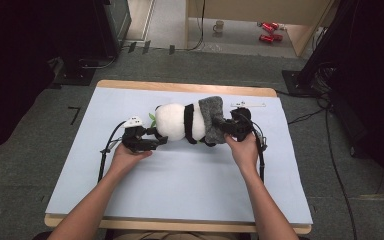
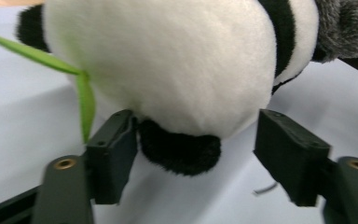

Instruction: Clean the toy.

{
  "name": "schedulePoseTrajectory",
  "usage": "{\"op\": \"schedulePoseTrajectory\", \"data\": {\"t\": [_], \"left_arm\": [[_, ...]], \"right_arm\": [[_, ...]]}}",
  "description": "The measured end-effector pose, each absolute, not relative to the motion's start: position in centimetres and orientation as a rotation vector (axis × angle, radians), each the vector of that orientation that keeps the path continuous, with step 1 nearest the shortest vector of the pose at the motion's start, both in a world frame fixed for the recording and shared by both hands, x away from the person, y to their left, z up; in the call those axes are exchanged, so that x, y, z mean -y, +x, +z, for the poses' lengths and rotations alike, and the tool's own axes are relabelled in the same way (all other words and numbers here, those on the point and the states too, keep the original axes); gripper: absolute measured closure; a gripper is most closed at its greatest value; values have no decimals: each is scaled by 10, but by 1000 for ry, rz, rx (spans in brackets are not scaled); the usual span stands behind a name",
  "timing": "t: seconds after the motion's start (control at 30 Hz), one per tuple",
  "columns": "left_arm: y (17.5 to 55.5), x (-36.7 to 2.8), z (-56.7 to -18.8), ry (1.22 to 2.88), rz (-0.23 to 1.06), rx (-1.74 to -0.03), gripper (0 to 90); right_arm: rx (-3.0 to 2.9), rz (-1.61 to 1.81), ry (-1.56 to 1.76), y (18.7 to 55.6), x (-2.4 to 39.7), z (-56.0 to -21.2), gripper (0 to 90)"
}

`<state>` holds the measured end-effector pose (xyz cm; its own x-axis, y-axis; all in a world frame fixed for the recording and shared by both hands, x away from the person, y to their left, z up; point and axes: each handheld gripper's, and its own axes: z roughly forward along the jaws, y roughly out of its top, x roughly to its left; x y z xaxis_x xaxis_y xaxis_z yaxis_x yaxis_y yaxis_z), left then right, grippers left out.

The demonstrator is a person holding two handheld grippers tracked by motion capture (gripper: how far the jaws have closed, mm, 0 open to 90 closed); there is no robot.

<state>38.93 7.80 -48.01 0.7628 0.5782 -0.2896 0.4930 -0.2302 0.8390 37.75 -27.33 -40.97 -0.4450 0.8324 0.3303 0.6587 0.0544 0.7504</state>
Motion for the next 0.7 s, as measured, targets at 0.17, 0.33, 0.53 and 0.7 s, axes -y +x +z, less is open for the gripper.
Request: {"op": "schedulePoseTrajectory", "data": {"t": [0.17, 0.33, 0.53, 0.7], "left_arm": [[399, -64, -475, 1940, 151, -789, 188], [402, -64, -478, 1949, 194, -796, 293], [404, -64, -476, 1946, 186, -820, 563], [401, -65, -463, 1963, 68, -876, 673]], "right_arm": [[-2135, 1334, 1536, 377, 274, -409, 772], [-2134, 1339, 1539, 377, 273, -410, 771], [-2121, 1360, 1560, 374, 272, -404, 776], [-2135, 1431, 1503, 362, 262, -386, 777]]}}
